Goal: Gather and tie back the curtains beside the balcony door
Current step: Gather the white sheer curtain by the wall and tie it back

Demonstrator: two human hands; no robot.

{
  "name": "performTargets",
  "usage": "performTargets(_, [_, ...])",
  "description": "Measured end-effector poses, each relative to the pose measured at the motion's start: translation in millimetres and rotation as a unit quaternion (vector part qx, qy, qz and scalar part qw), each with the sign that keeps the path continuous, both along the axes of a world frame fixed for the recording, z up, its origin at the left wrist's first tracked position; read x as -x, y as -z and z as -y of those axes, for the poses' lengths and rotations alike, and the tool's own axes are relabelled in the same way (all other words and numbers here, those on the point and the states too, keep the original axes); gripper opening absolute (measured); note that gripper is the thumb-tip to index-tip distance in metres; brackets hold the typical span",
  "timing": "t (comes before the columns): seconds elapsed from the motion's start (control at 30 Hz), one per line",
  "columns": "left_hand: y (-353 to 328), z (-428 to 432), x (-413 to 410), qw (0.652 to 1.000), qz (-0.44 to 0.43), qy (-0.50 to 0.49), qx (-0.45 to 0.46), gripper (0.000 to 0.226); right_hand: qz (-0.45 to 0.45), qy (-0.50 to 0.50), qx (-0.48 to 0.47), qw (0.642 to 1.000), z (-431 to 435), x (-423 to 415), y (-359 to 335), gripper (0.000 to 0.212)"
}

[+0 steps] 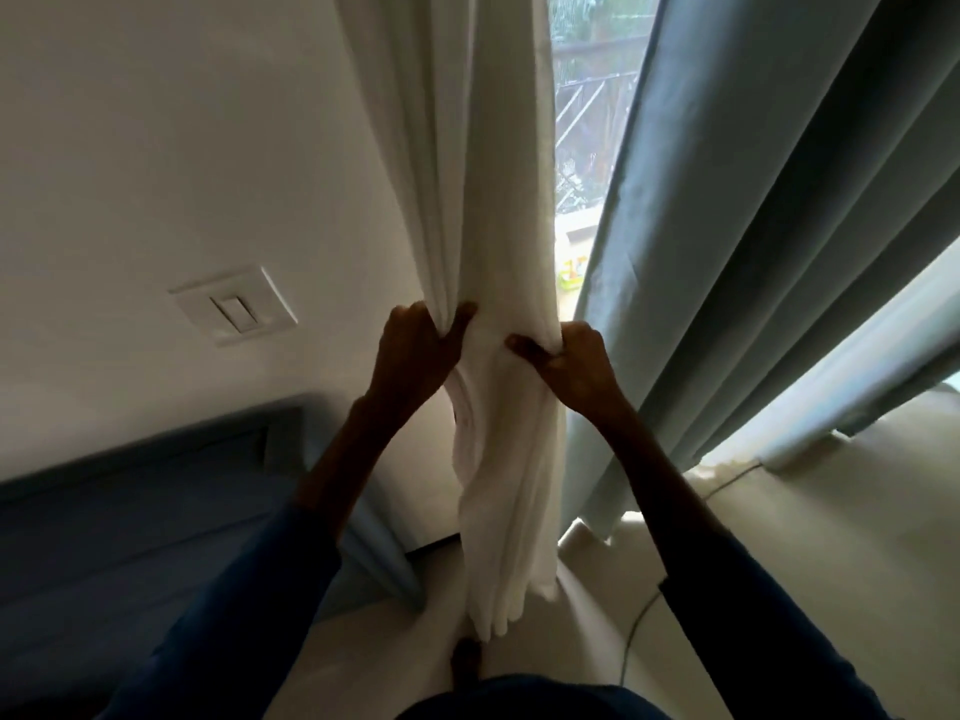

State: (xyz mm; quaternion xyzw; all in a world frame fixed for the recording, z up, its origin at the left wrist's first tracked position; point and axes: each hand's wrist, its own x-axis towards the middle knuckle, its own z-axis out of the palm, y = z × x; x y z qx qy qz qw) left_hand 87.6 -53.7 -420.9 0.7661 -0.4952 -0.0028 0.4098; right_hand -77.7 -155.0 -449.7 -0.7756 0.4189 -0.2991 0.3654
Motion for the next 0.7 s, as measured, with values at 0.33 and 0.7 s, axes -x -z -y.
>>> performTargets(0.33, [42, -22, 43, 0.997, 0.022, -0.019, -0.065, 0.049, -0.011, 0.021, -0.02, 1.0, -16, 8, 59, 0.04])
performTargets(0.7, [60, -24, 24, 0.986, -0.079, 0.011, -0.146, 0.076, 0.006, 0.044, -0.01, 0.999, -15, 12, 82, 0.044])
